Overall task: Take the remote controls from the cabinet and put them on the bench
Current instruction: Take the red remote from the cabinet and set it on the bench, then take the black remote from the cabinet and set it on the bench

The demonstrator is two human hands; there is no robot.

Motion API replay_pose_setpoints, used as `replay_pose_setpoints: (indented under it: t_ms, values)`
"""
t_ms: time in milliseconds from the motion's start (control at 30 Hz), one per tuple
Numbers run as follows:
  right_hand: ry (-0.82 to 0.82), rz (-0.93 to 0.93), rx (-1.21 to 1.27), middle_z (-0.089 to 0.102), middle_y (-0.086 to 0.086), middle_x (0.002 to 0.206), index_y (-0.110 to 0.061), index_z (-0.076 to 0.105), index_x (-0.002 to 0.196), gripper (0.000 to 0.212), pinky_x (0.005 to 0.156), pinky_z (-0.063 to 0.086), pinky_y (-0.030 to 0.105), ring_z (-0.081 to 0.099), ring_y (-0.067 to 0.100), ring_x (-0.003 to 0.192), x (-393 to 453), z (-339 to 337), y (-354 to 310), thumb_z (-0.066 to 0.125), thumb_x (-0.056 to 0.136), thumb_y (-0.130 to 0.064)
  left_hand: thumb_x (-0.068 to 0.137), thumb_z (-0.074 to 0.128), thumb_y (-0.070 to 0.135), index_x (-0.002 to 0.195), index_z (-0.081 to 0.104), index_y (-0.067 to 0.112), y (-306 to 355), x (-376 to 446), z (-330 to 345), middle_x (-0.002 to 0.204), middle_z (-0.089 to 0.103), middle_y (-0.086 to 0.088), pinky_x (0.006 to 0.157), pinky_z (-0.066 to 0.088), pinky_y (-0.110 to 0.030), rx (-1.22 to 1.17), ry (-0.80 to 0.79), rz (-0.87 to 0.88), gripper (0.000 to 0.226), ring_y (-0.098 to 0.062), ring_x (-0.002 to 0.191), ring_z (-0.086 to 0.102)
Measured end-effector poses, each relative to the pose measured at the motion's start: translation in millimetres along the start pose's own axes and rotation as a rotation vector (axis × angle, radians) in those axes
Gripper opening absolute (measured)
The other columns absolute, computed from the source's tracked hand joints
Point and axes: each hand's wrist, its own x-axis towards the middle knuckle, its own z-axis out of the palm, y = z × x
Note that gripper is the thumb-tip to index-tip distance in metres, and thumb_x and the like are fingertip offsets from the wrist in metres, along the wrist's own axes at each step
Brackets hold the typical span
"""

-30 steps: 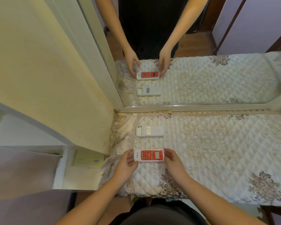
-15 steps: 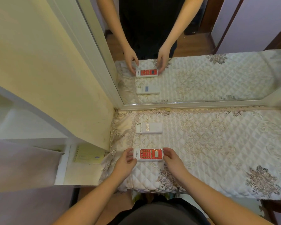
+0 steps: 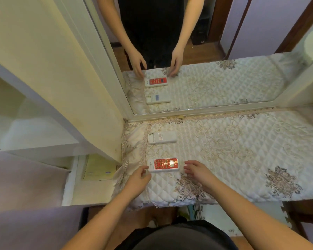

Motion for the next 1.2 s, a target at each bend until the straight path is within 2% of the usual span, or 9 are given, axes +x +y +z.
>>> replay_pose_setpoints:
  t_ms: [133,267,400,467,567,733,867,1067,1200]
  values:
    - [0.028,-0.025,-0.049,0.067,0.004,0.11,-0.016,0.061,0.12,0.03,0.079,0.048,0.027,0.064,0.016,0.099,-21.2,5.5,8.4,0.047,0.094,-0.022,0.094,0.052,0.032,0.13,0.054,0.02,-1.1,-0.4,-7.1,0.13,0.057,-0.006,0.083,0.04,-0.024,0.199,-0.104,0.105,0.038,-0.016,0.108,0.057]
    - [-0.012,-0.027,-0.123,0.065,0.002,0.115,-0.015,0.058,0.124,0.033,0.093,0.049,0.033,0.062,0.017,0.104,-55.3,12.2,13.5,0.049,0.096,-0.031,0.094,0.05,0.038,0.131,0.053,0.021,-0.4,-9.2,-14.7,0.135,0.054,-0.006,0.097,0.042,-0.029,0.444,-0.188,0.274,0.041,-0.021,0.117,0.055]
    - [0.111,-0.083,-0.286,0.06,0.002,0.127,-0.019,0.056,0.127,0.038,0.099,0.043,0.034,0.058,0.019,0.111,-100.9,21.3,12.9,0.046,0.096,-0.038,0.093,0.044,0.044,0.133,0.051,0.023,4.7,-31.8,-22.6,0.135,0.052,-0.004,0.099,0.044,-0.041,0.651,-0.173,0.492,0.045,-0.024,0.122,0.05]
    - [0.159,-0.114,-0.426,0.057,0.003,0.131,-0.02,0.053,0.131,0.039,0.097,0.04,0.03,0.055,0.019,0.116,-123.9,31.0,14.9,0.044,0.097,-0.038,0.094,0.042,0.045,0.134,0.049,0.022,5.9,-44.3,-25.9,0.136,0.05,-0.002,0.098,0.043,-0.042,0.8,-0.14,0.602,0.047,-0.025,0.123,0.047]
    - [0.276,-0.197,-0.462,0.054,0.003,0.137,-0.019,0.044,0.139,0.043,0.094,0.041,0.028,0.053,0.019,0.12,-154.6,45.7,26.1,0.043,0.099,-0.036,0.094,0.041,0.044,0.135,0.047,0.02,5.0,-61.7,-24.6,0.135,0.049,-0.003,0.098,0.039,-0.041,0.973,-0.138,0.748,0.048,-0.025,0.126,0.043]
    - [0.512,-0.254,-0.712,0.04,0.003,0.149,-0.019,0.033,0.147,0.053,0.11,0.035,0.035,0.039,0.02,0.135,-197.8,50.8,68.1,0.042,0.098,-0.038,0.095,0.041,0.046,0.138,0.044,0.022,27.8,-85.0,-16.6,0.142,0.045,-0.003,0.106,0.033,-0.041,0.989,-0.144,0.95,0.049,-0.025,0.132,0.039]
    - [0.728,-0.237,-0.949,0.038,0.007,0.15,-0.017,0.033,0.147,0.056,0.112,0.033,0.039,0.035,0.025,0.139,-230.0,40.3,106.6,0.043,0.096,-0.039,0.098,0.035,0.048,0.149,0.028,0.023,55.5,-114.6,7.6,0.16,0.021,-0.004,0.117,0.015,-0.044,0.953,-0.18,1.111,0.058,-0.026,0.147,0.014]
    - [0.981,-0.093,-0.908,0.057,0.017,0.132,-0.011,0.055,0.132,0.056,0.1,0.046,0.046,0.056,0.034,0.121,-283.2,26.6,172.1,0.065,0.083,-0.036,0.096,0.025,0.058,0.151,0.019,0.027,82.6,-174.3,70.7,0.161,0.017,-0.002,0.117,0.015,-0.053,1.105,-0.301,1.317,0.064,-0.026,0.148,0.01]
    - [1.088,0.034,-0.815,0.05,0.015,0.141,-0.015,0.048,0.138,0.058,0.108,0.037,0.046,0.048,0.032,0.13,-335.5,21.9,225.8,0.059,0.087,-0.04,0.095,0.022,0.06,0.151,0.019,0.033,85.3,-228.2,125.2,0.162,0.015,0.0,0.116,0.01,-0.056,1.19,-0.349,1.469,0.062,-0.025,0.149,0.009]
